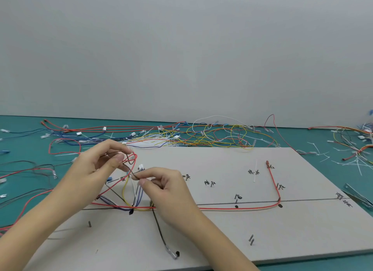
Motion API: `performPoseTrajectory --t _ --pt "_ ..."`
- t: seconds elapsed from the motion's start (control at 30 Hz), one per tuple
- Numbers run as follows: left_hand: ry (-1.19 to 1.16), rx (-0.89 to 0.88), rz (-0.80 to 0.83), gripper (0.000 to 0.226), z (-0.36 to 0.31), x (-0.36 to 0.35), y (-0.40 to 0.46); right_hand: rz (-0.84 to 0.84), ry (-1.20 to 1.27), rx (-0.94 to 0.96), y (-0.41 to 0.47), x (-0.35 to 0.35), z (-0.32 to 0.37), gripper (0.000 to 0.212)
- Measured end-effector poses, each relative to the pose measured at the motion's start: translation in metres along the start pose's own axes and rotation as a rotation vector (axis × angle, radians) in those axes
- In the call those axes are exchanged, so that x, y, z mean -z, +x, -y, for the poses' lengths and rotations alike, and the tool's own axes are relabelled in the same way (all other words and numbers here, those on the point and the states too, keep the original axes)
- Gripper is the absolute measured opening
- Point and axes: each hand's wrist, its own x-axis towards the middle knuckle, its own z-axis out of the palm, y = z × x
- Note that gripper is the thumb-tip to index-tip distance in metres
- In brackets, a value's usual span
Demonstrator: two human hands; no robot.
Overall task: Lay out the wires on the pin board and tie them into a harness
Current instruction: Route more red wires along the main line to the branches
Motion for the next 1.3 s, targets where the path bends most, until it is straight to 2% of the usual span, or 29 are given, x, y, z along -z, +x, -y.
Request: performPoseTrajectory --t 0.1,0.2,0.37,0.53,0.77,0.87,0.93,1.07,1.17,1.23,1.27,1.3 --pt "-0.031 0.028 -0.03 0.021 0.002 0.0 0.002 -0.024 0.022 -0.005 0.001 0.005 0.001 0.022" --pt "-0.002 0.075 -0.096 0.022 0.008 0.003 0.002 -0.028 -0.026 0.018 0.001 0.006 0.002 0.022" --pt "0.251 0.033 -0.147 0.025 0.012 0.008 0.001 0.065 -0.043 0.058 -0.003 0.002 0.007 0.022" --pt "0.399 0.034 -0.222 0.031 0.014 0.022 0.006 0.143 0.044 0.089 -0.005 0.006 0.009 0.021" --pt "0.601 0.065 -0.281 0.034 0.011 0.031 0.007 0.133 0.208 0.099 -0.002 0.022 0.021 0.02" --pt "0.655 -0.01 -0.285 0.031 0.009 0.031 0.006 0.116 0.222 0.024 -0.003 0.025 0.023 0.019" --pt "0.511 -0.035 -0.254 0.033 0.008 0.03 0.006 0.098 0.207 -0.009 -0.003 0.024 0.023 0.017" --pt "-0.014 0.125 -0.063 0.038 0.001 0.016 0.004 0.128 0.222 -0.073 -0.004 0.019 0.027 0.016" --pt "-0.153 0.185 0.038 0.044 0.0 0.01 0.002 0.116 0.244 -0.093 -0.005 0.015 0.026 0.014" --pt "-0.25 0.229 0.098 0.033 -0.003 0.009 0.002 0.096 0.276 -0.099 -0.004 0.013 0.026 0.014" --pt "-0.281 0.241 0.134 0.016 -0.004 0.01 0.002 0.086 0.294 -0.102 -0.004 0.012 0.026 0.014" --pt "-0.287 0.243 0.185 0.015 -0.004 0.012 0.002 0.078 0.312 -0.106 -0.003 0.012 0.026 0.015"
